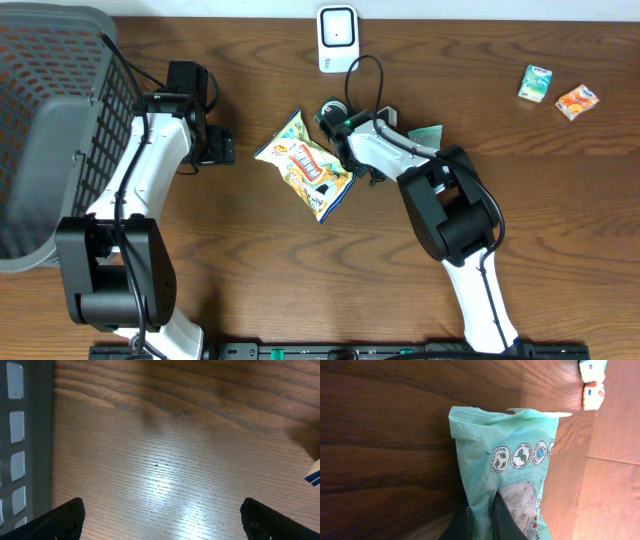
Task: Scan the item barcode
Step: 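Carry the teal pack right and set it down beside the pile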
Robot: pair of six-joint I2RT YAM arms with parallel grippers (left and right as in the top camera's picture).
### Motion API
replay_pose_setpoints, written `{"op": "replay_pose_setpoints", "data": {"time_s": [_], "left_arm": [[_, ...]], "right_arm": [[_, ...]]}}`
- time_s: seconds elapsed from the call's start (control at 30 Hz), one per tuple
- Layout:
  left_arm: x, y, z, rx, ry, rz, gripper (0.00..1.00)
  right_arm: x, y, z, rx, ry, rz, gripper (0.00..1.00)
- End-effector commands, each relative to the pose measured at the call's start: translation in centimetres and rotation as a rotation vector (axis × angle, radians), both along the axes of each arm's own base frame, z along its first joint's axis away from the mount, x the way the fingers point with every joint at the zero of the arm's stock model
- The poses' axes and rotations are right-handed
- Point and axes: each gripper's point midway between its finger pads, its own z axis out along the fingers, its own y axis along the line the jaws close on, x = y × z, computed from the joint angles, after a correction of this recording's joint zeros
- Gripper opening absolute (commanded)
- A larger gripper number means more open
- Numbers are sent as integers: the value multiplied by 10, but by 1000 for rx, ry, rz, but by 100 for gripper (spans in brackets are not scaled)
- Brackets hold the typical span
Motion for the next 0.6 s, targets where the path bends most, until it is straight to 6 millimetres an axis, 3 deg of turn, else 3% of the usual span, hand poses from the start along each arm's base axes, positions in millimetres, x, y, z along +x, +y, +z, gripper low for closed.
{"op": "replay_pose_setpoints", "data": {"time_s": [0.0,0.13,0.23,0.33,0.57], "left_arm": [[-2,1,-1,7,8,-4,98],[-2,1,-1,7,8,-4,98],[-2,1,-1,7,8,-4,98],[-2,1,-1,7,8,-4,98],[-2,1,-1,7,8,-4,98]], "right_arm": [[-20,-1,-31,143,135,-82,1],[-15,2,-10,227,144,-119,1],[-8,23,6,401,200,-71,1],[-3,51,30,646,255,1,1],[-11,94,92,1215,362,132,1]]}}
